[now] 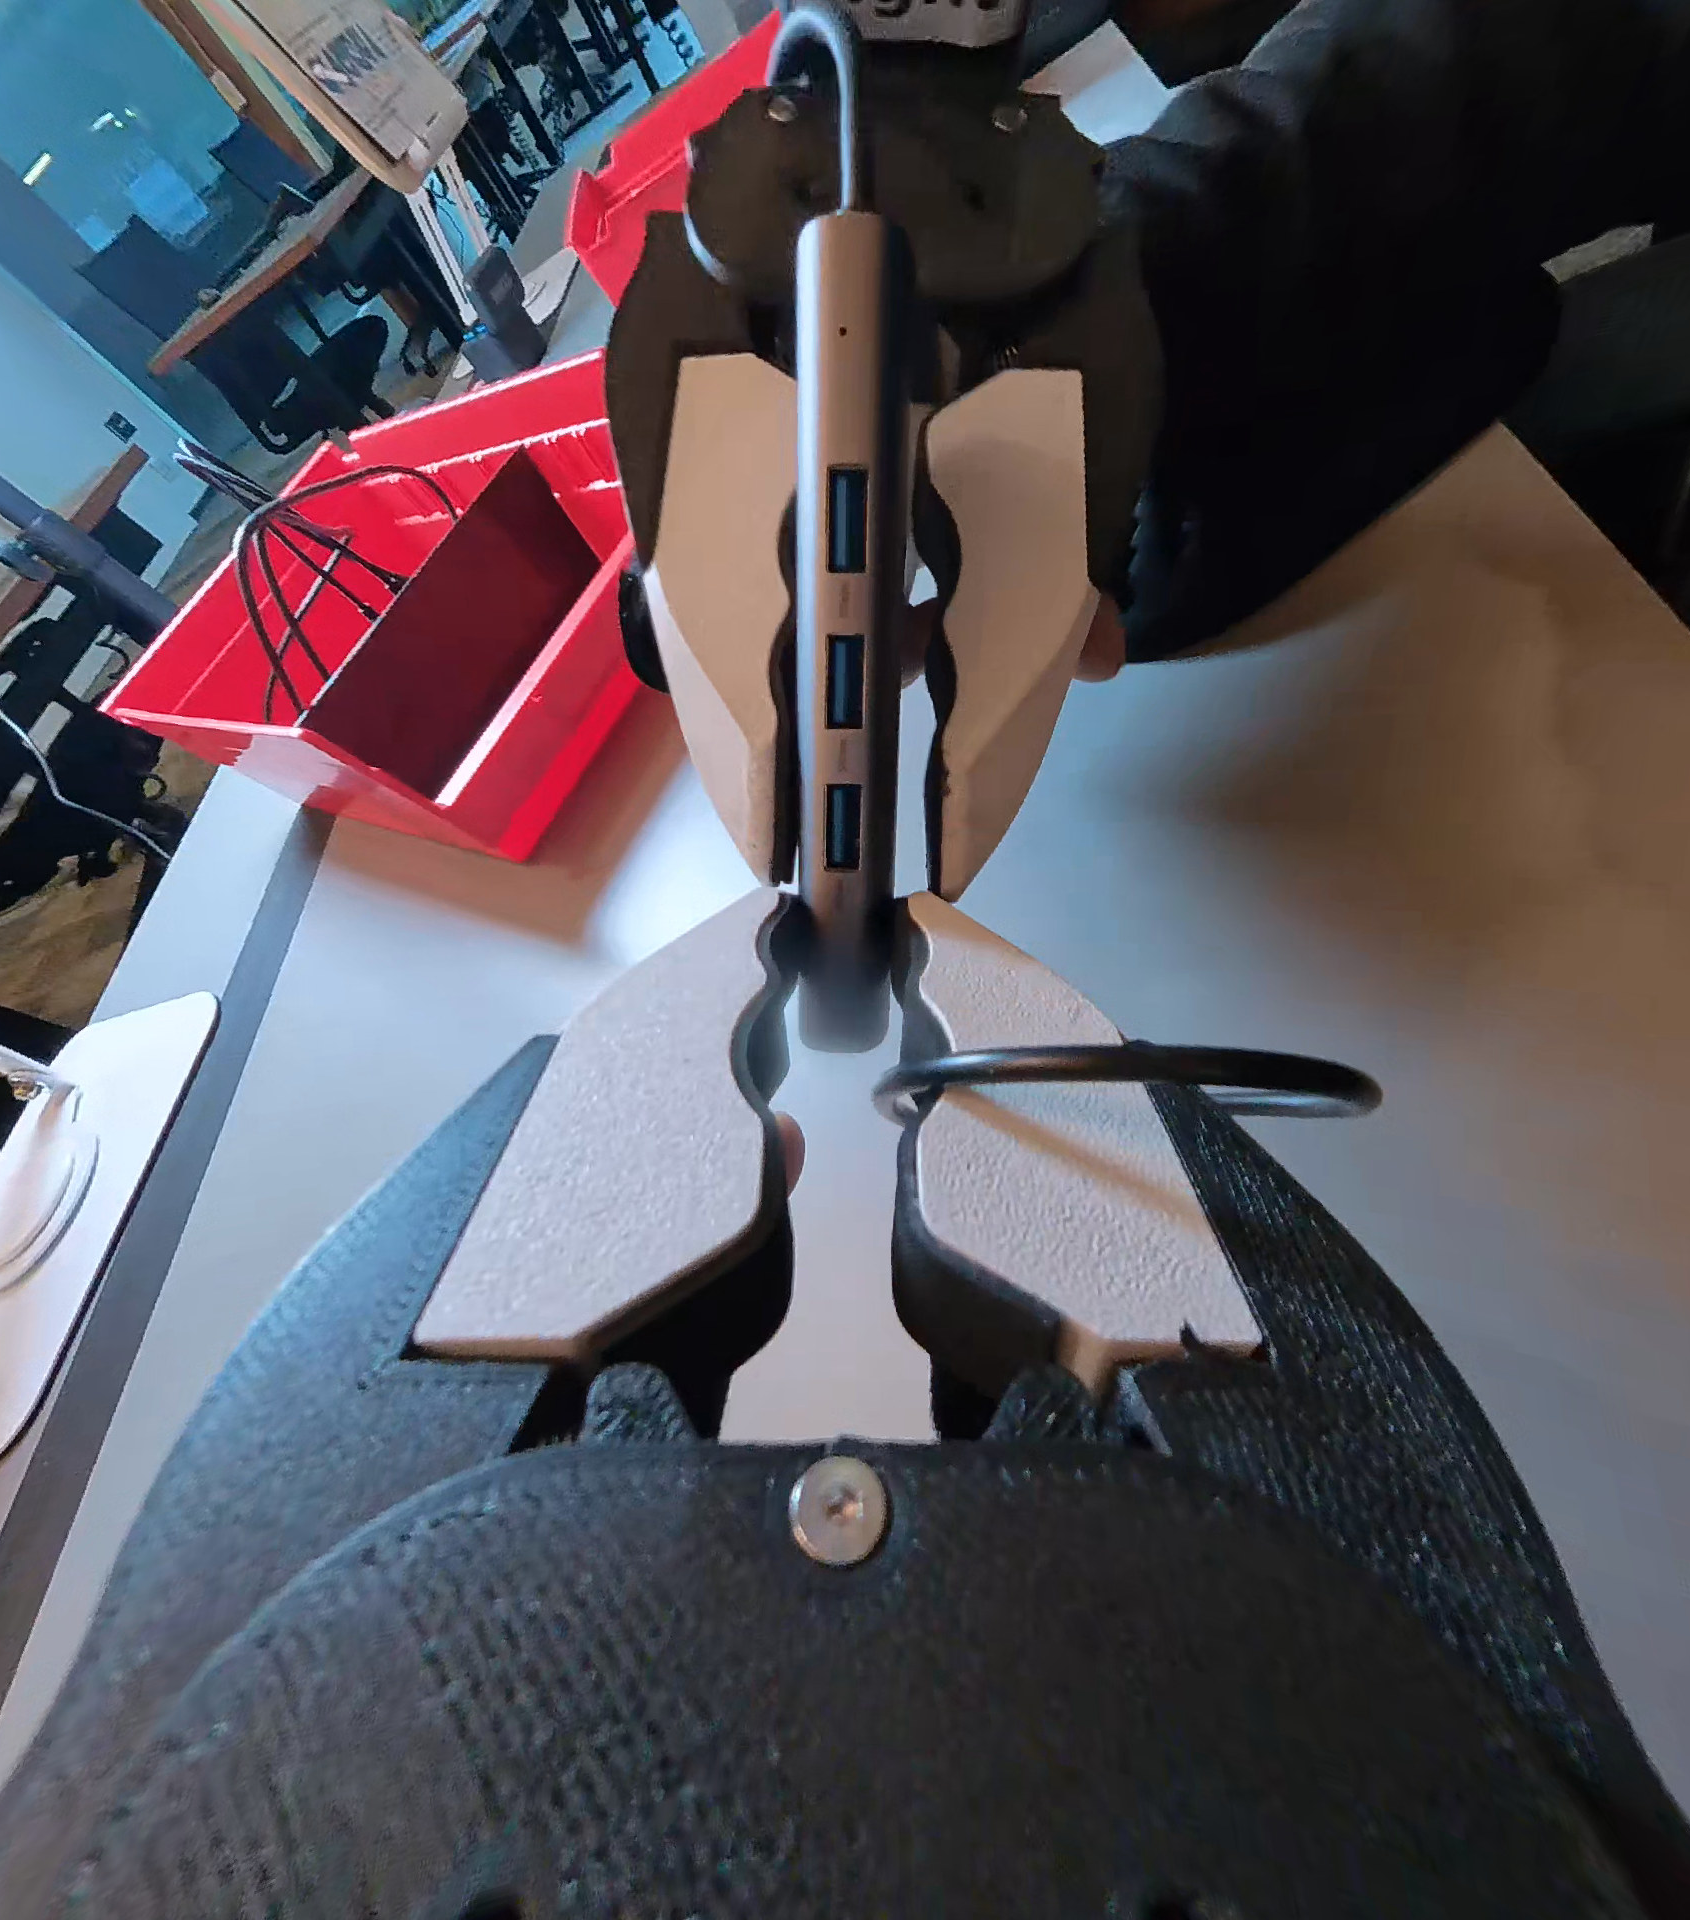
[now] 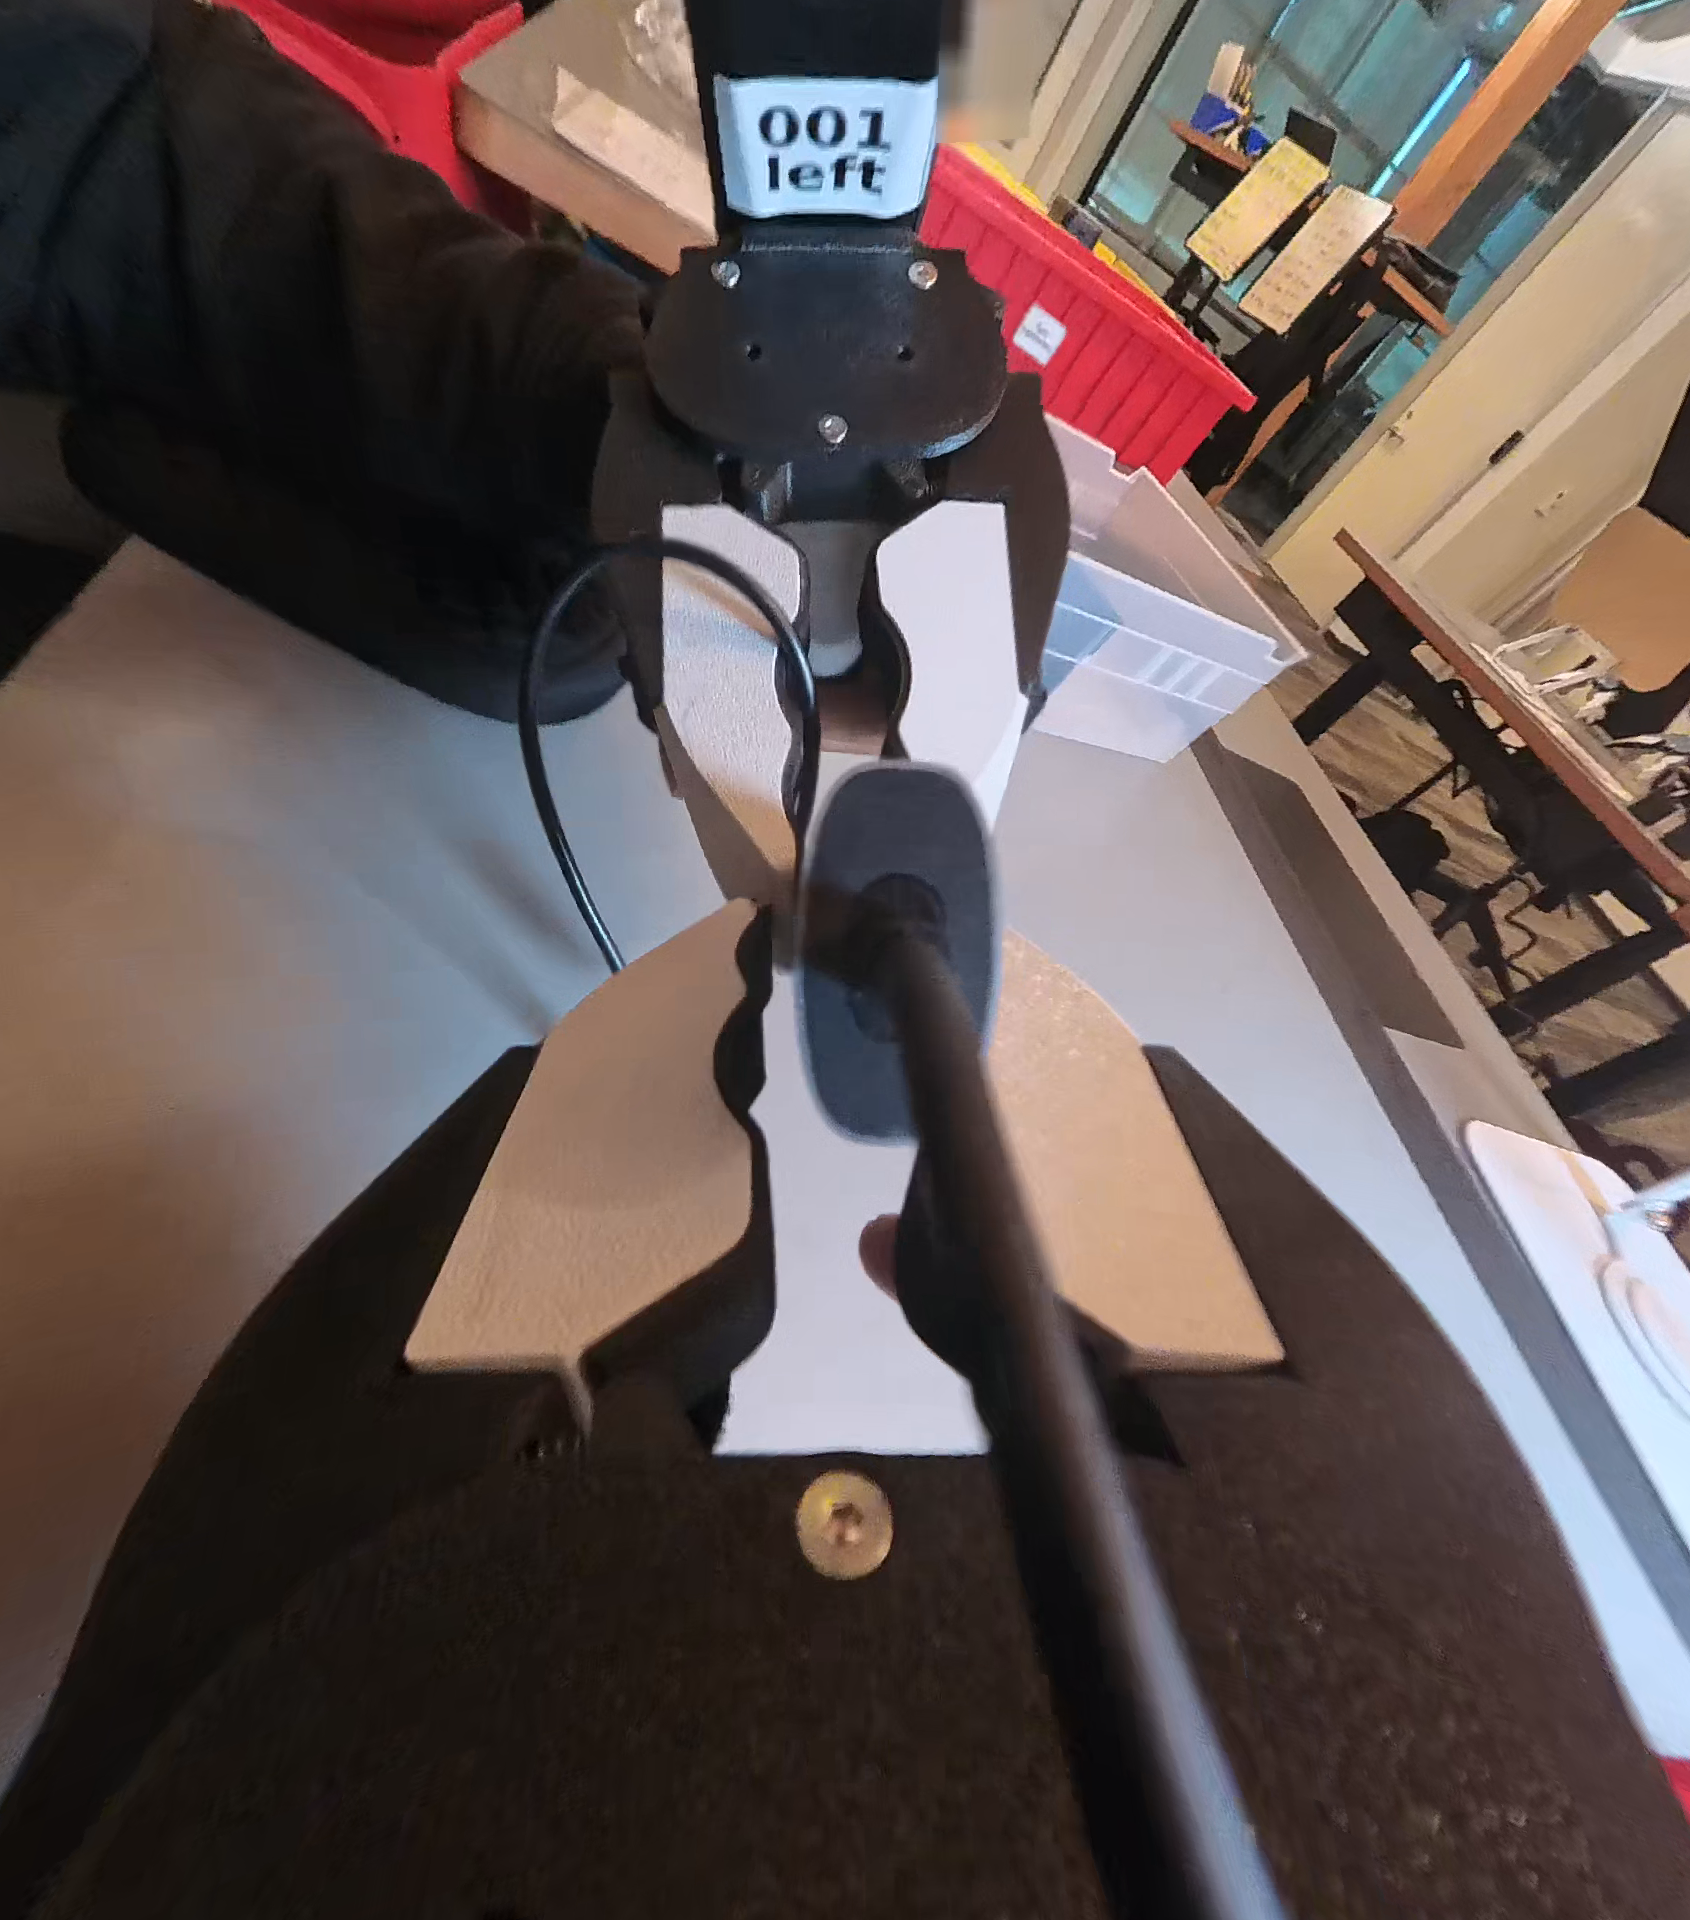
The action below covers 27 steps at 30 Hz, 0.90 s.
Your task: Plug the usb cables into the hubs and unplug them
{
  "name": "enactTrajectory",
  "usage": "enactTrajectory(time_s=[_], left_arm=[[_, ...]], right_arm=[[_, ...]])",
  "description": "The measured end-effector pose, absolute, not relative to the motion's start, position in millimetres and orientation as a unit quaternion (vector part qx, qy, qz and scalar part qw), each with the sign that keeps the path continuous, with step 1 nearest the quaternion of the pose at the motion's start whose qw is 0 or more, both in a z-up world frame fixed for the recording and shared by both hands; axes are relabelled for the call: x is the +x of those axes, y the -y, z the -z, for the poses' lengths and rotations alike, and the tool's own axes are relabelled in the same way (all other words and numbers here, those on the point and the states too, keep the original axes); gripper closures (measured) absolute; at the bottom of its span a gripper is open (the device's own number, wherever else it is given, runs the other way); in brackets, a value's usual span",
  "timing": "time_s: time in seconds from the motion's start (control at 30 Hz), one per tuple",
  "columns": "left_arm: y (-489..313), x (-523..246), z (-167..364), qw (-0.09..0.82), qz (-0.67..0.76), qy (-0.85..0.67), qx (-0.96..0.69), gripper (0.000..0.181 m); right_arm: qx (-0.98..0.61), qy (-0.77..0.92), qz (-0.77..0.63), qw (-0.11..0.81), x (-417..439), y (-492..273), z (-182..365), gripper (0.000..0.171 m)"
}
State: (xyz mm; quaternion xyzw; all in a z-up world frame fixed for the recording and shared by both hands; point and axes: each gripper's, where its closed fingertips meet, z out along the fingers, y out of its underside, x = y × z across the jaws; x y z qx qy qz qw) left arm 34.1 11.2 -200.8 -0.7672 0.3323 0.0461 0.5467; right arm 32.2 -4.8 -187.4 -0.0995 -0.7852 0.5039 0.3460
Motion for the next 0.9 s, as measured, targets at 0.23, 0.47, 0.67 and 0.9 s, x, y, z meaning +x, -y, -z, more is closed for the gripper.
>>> enactTrajectory(time_s=[0.23, 0.47, 0.67, 0.9], left_arm=[[-9.4, 33.2, 199.3, 0.555, 0.003, -0.301, -0.776, 0.164], [11.2, -4.2, 227.2, 0.497, 0.081, -0.24, -0.83, 0.147], [19.8, -22.4, 242.3, 0.454, 0.048, -0.234, -0.859, 0.151], [42.1, -23.8, 279.3, 0.394, -0.002, -0.273, -0.878, 0.148]], right_arm=[[-0.111, 0.781, -0.518, 0.331, 32.2, 0.2, 182.7, 0.153], [-0.17, 0.771, -0.486, 0.376, 10.0, -36.3, 185.7, 0.153], [-0.169, 0.783, -0.462, 0.381, 7.1, -39.1, 195.5, 0.153], [-0.173, 0.782, -0.469, 0.371, 6.5, -41.1, 195.6, 0.153]])
